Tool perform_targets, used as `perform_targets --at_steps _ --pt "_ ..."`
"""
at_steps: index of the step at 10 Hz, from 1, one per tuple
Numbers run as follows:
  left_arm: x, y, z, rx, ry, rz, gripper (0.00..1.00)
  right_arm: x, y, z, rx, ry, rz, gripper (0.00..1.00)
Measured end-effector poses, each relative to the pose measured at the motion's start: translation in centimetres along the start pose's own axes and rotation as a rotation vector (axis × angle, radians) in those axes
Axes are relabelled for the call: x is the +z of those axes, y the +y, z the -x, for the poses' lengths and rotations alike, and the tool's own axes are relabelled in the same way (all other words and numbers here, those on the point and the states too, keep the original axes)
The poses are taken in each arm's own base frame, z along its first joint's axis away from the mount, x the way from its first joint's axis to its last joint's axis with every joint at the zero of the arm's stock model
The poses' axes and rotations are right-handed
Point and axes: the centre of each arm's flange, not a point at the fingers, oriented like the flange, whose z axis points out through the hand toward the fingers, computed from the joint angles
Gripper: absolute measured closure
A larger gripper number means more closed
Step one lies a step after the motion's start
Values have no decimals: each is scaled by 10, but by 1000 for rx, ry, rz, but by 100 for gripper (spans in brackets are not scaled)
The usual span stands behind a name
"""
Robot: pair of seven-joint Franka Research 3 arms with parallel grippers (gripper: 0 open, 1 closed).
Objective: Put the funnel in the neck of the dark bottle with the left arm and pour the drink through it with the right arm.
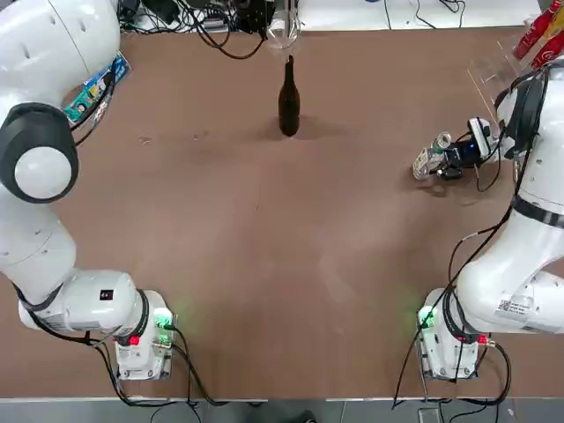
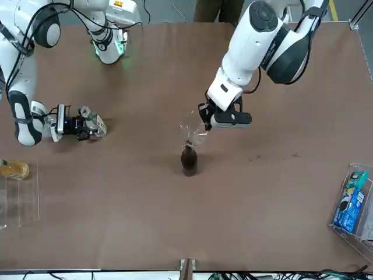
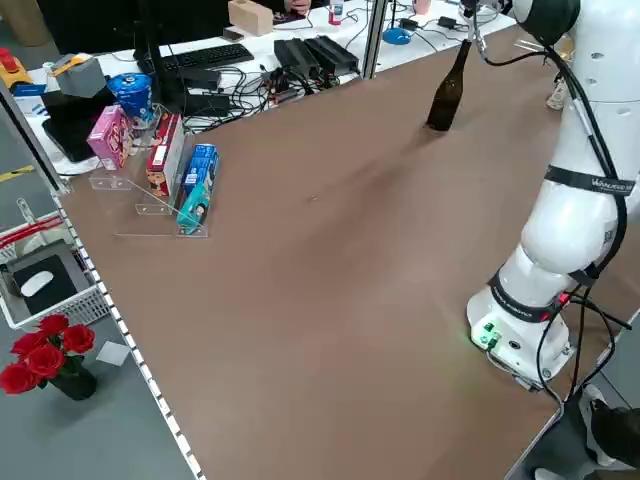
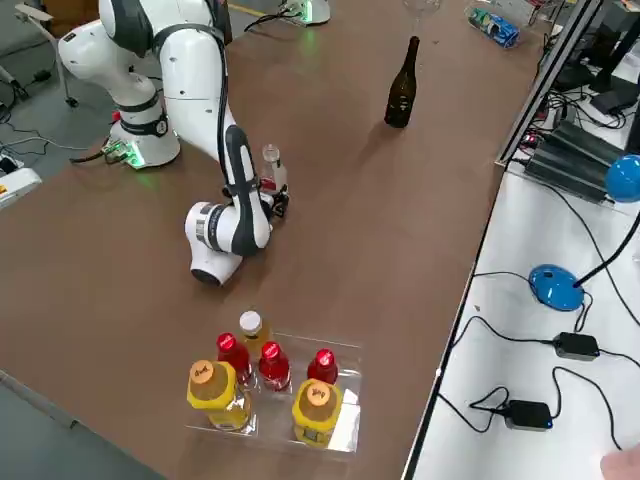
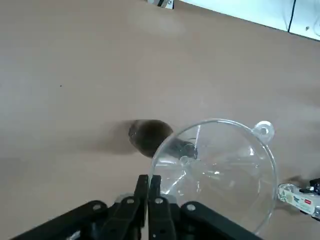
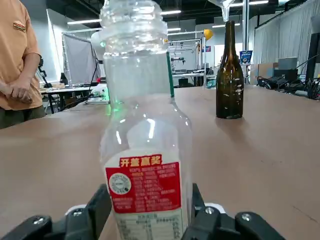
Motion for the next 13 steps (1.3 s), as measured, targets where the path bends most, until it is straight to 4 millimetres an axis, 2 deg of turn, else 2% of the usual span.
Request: perform_targets --at_steps 9,11,13 --pt "21 -3 -6 11 1 -4 95 0 0 0 0 3 -1 43" --pt "20 -3 -7 7 4 -2 85 2 0 -2 0 16 -4 44" --pt "14 -1 -10 6 13 6 55 2 0 -3 2 28 -7 47"
